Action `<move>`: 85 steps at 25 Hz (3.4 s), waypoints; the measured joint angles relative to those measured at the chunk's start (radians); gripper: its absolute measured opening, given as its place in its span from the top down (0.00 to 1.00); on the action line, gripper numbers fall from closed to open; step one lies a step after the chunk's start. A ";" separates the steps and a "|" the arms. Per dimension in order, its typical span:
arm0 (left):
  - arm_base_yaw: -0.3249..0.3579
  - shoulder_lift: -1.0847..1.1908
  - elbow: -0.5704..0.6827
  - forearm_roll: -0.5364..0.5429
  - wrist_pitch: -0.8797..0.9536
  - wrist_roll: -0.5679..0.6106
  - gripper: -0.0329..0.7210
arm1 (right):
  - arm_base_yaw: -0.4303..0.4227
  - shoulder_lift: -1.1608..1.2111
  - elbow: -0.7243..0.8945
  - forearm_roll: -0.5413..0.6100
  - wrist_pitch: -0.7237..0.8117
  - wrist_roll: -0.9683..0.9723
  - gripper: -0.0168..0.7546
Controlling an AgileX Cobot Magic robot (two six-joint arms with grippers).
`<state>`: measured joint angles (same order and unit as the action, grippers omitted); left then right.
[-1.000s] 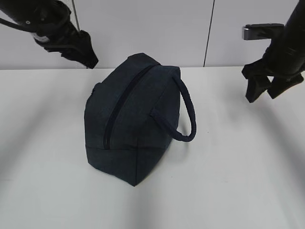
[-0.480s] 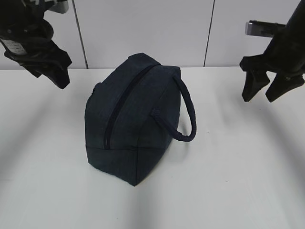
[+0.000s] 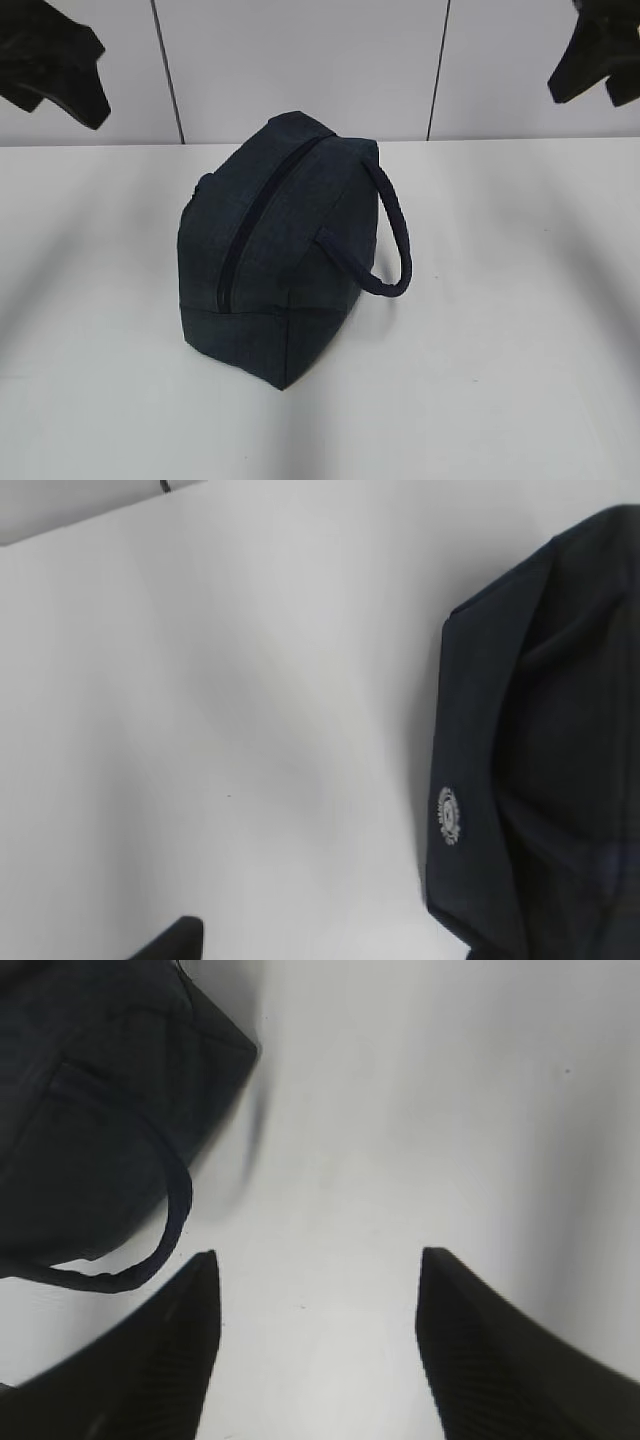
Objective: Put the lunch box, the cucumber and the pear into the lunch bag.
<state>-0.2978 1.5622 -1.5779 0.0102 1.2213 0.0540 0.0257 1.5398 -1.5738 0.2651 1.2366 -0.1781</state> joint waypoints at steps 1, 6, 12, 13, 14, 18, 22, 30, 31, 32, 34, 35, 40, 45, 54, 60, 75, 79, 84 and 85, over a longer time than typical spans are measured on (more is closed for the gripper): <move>0.000 -0.027 0.000 -0.004 0.011 -0.007 0.36 | 0.000 -0.028 0.000 0.000 0.002 -0.004 0.36; 0.000 -0.163 0.000 -0.003 0.028 -0.014 0.36 | 0.000 -0.198 0.000 -0.002 0.012 -0.020 0.36; 0.000 -0.388 0.023 -0.002 0.037 -0.037 0.36 | 0.000 -0.434 0.059 -0.008 0.018 -0.023 0.36; 0.000 -0.433 0.039 -0.002 0.041 -0.041 0.36 | 0.000 -0.475 0.084 -0.015 0.021 -0.023 0.36; 0.000 -0.480 0.056 -0.002 0.043 -0.054 0.36 | 0.000 -0.515 0.106 -0.027 0.021 -0.012 0.36; 0.000 -0.651 0.173 -0.003 0.049 -0.096 0.36 | 0.000 -0.677 0.220 -0.088 0.025 0.043 0.36; 0.000 -0.823 0.341 -0.017 0.048 -0.108 0.36 | 0.000 -0.860 0.361 -0.132 0.030 0.080 0.36; 0.000 -1.141 0.716 -0.037 0.013 -0.108 0.36 | 0.000 -1.162 0.643 -0.153 0.036 0.089 0.36; 0.000 -1.189 0.761 -0.038 -0.003 -0.108 0.36 | 0.000 -1.203 0.672 -0.162 0.036 0.091 0.36; 0.000 -1.236 0.796 -0.040 -0.016 -0.108 0.36 | 0.000 -1.236 0.692 -0.168 0.036 0.091 0.36; 0.000 -1.320 0.875 -0.051 -0.045 -0.108 0.36 | 0.000 -1.294 0.725 -0.187 0.036 0.091 0.36; 0.000 -1.365 0.911 -0.063 -0.054 -0.104 0.36 | 0.000 -1.325 0.742 -0.201 0.036 0.091 0.36; 0.000 -1.541 1.024 -0.136 -0.069 -0.054 0.36 | 0.000 -1.454 0.827 -0.276 0.038 0.091 0.36; 0.000 -1.571 1.046 -0.108 -0.100 -0.041 0.36 | 0.000 -1.532 0.973 -0.306 0.028 0.091 0.36; 0.000 -1.571 1.048 -0.082 -0.106 -0.038 0.36 | 0.000 -1.551 1.078 -0.296 -0.079 0.093 0.36; 0.000 -1.571 1.048 -0.081 -0.106 -0.037 0.36 | 0.000 -1.551 1.079 -0.295 -0.081 0.095 0.36; 0.001 -1.576 1.049 -0.081 -0.106 -0.037 0.44 | 0.000 -1.551 1.079 -0.295 -0.083 0.095 0.36; 0.086 -1.576 1.049 -0.082 -0.106 -0.037 0.46 | 0.000 -1.553 1.079 -0.295 -0.083 0.095 0.36; 0.267 -1.576 1.050 -0.083 -0.106 -0.036 0.50 | 0.006 -1.558 1.079 -0.297 -0.085 0.095 0.36; 0.293 -1.576 1.050 -0.083 -0.106 -0.036 0.51 | 0.006 -1.558 1.079 -0.297 -0.085 0.095 0.36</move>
<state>-0.0049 -0.0136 -0.5278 -0.0727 1.1158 0.0176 0.0317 -0.0178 -0.4945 -0.0319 1.1519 -0.0835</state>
